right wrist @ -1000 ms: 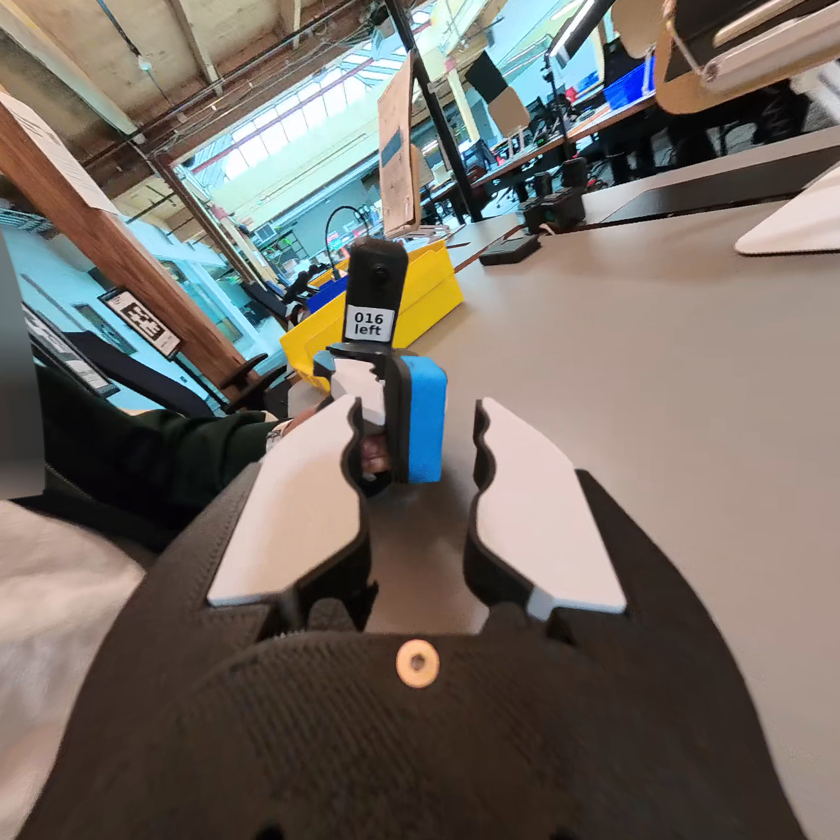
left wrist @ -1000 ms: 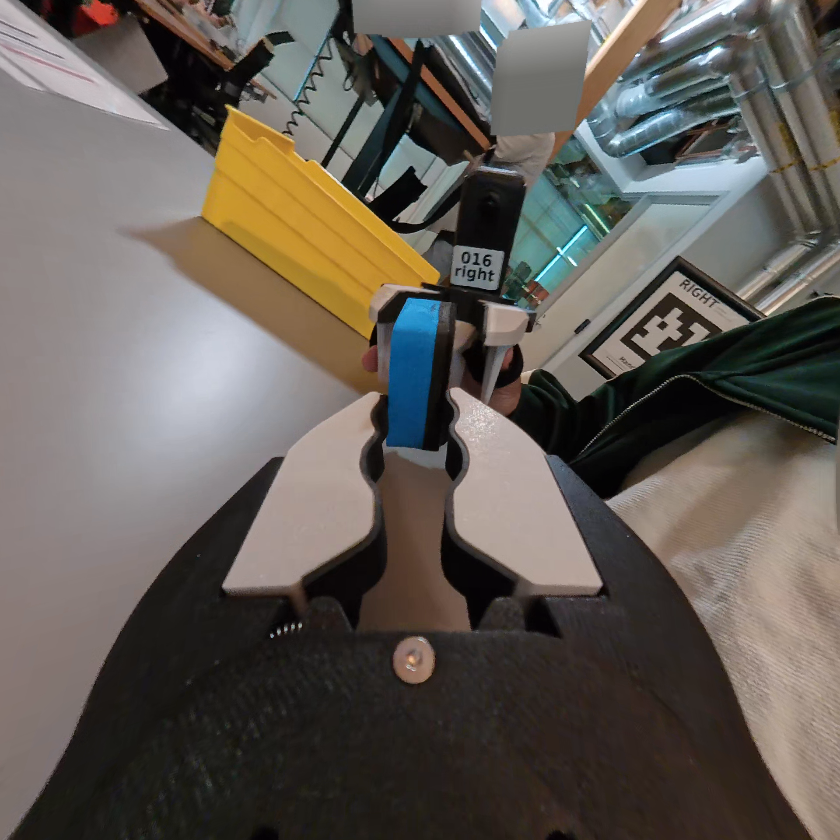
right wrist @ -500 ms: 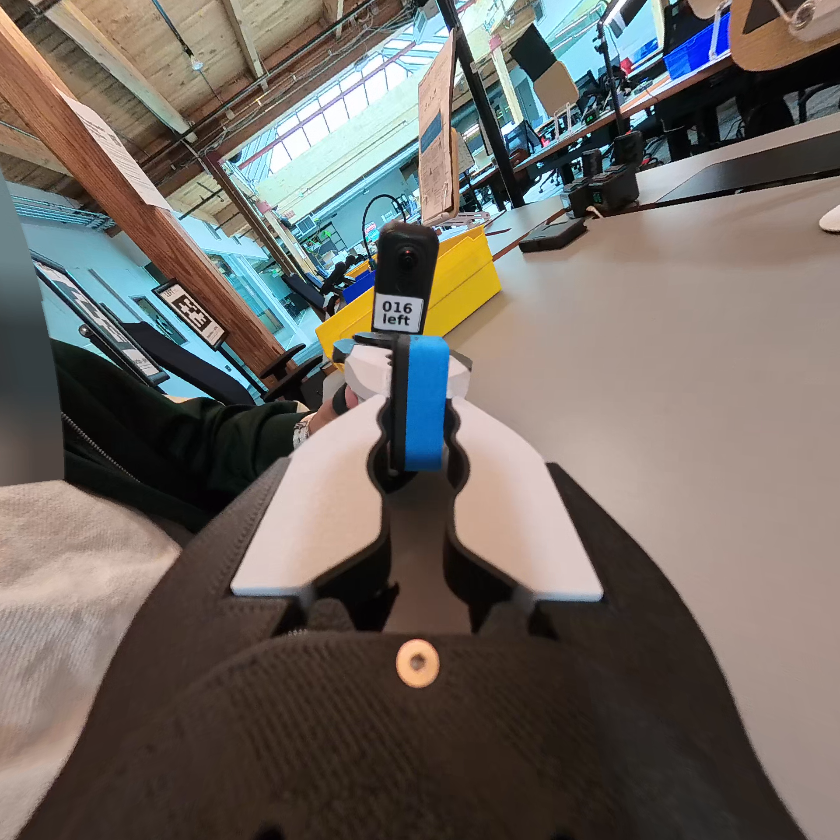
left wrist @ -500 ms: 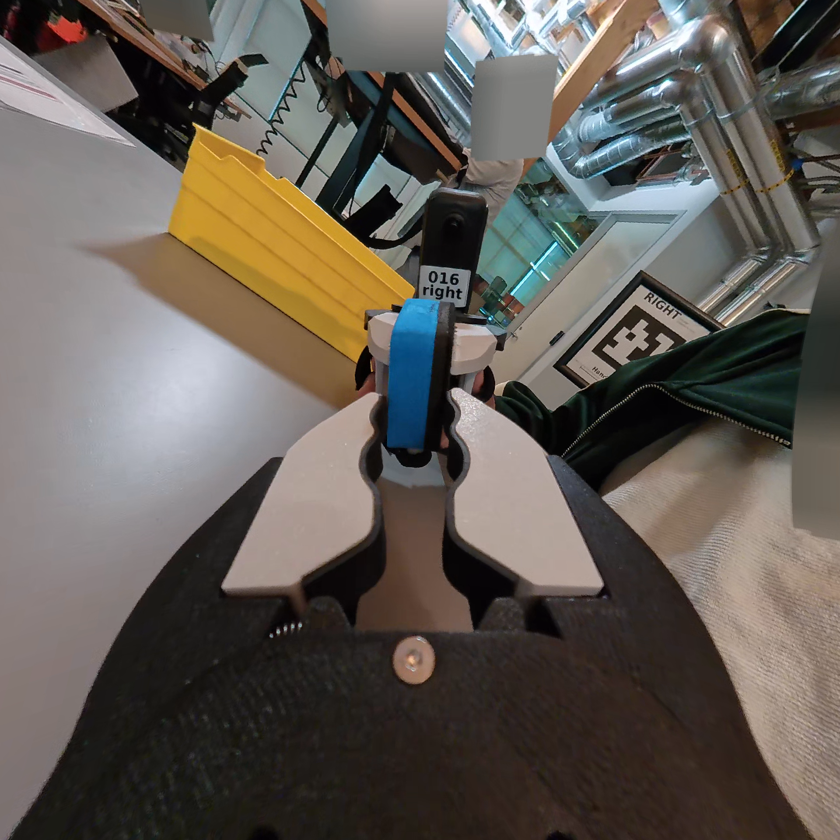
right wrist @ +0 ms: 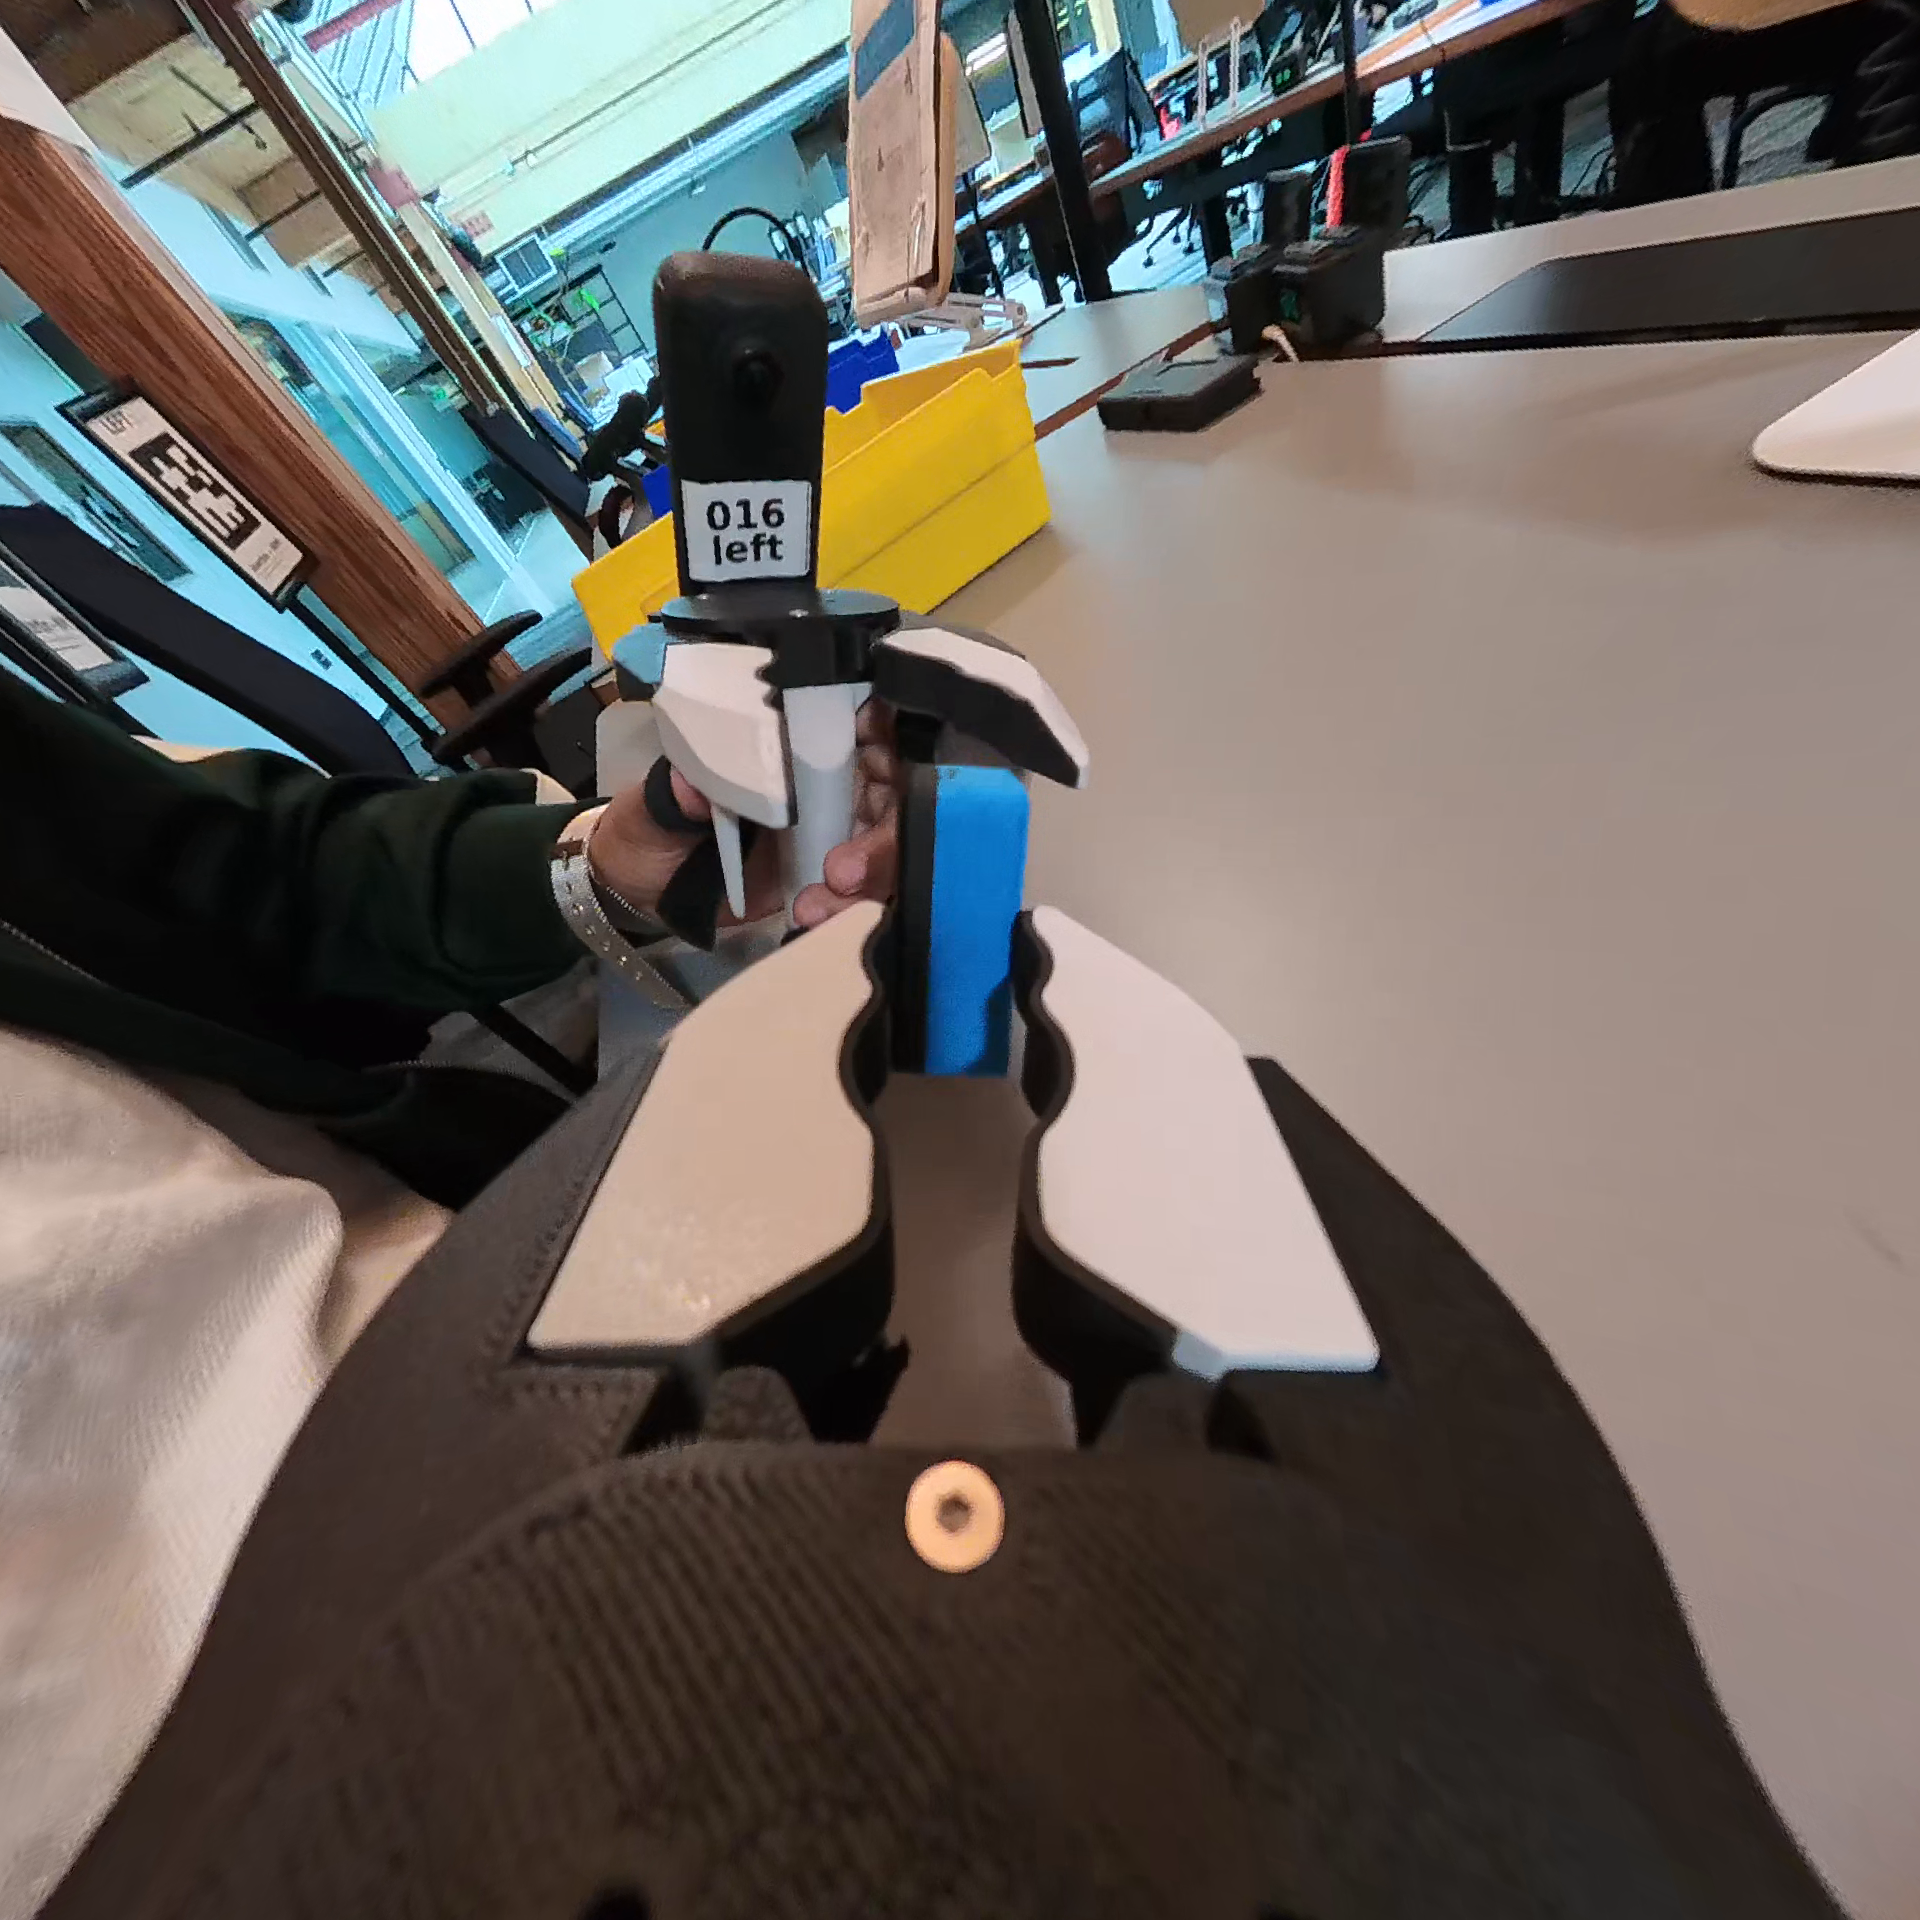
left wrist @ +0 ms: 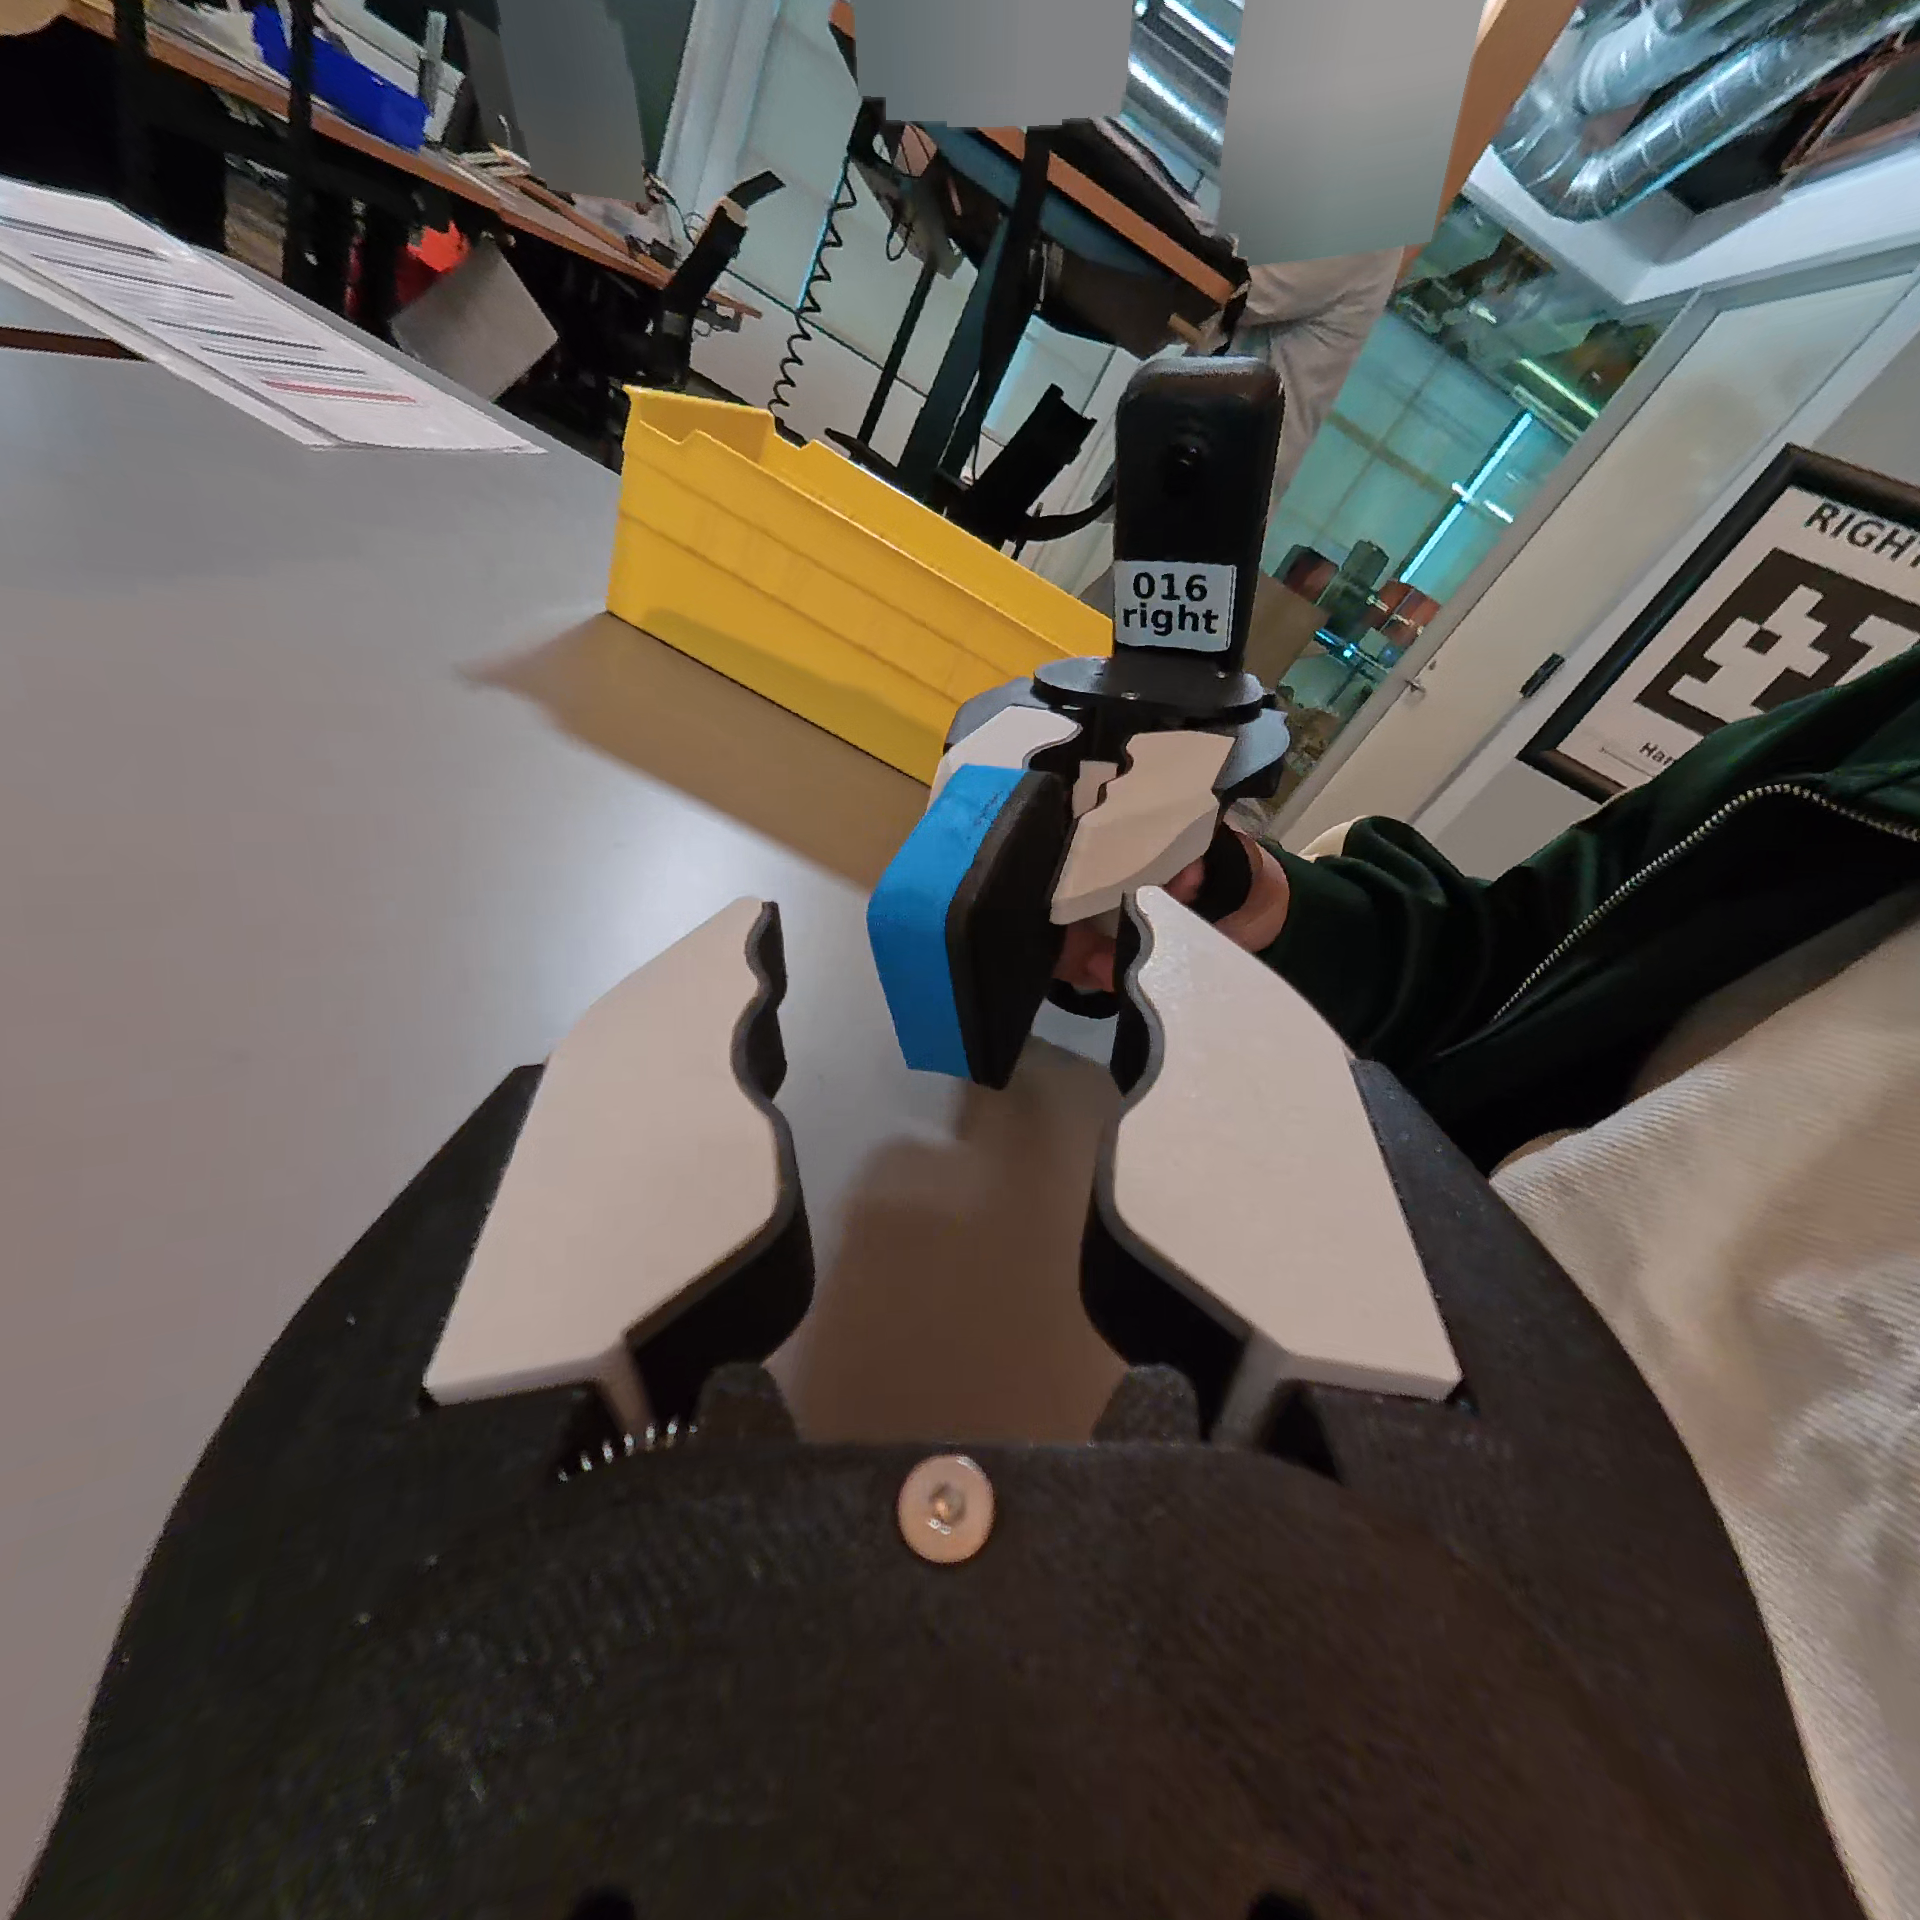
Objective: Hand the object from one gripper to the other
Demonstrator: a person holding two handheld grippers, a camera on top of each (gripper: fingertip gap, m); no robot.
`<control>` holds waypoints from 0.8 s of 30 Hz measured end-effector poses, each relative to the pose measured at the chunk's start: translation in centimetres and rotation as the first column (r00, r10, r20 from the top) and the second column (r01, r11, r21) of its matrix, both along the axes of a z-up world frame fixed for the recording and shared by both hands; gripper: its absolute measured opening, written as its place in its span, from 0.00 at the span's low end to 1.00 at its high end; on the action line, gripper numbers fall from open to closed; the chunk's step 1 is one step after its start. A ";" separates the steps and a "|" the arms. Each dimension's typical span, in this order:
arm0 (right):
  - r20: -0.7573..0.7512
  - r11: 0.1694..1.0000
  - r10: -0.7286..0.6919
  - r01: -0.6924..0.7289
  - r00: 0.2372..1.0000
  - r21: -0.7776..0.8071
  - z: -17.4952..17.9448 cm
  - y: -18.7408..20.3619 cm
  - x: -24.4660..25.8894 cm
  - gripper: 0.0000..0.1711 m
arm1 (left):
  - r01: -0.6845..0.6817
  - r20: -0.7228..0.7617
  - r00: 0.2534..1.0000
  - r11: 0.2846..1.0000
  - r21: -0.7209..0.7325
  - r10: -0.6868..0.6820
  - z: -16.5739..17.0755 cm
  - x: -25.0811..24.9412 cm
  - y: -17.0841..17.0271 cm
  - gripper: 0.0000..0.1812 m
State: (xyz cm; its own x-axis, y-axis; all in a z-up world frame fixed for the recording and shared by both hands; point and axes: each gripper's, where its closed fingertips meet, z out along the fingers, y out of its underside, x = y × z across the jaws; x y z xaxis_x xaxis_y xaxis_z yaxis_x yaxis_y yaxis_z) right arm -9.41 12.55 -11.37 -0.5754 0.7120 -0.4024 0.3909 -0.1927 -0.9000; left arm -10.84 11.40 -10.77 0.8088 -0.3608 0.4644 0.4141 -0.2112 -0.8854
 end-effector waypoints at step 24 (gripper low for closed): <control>0.396 0.860 0.493 -0.504 0.775 -0.082 -4.9 -4.2 6.7 0.13 | 0.520 0.138 0.844 0.731 -0.442 -0.518 -5.7 8.4 -3.4 0.13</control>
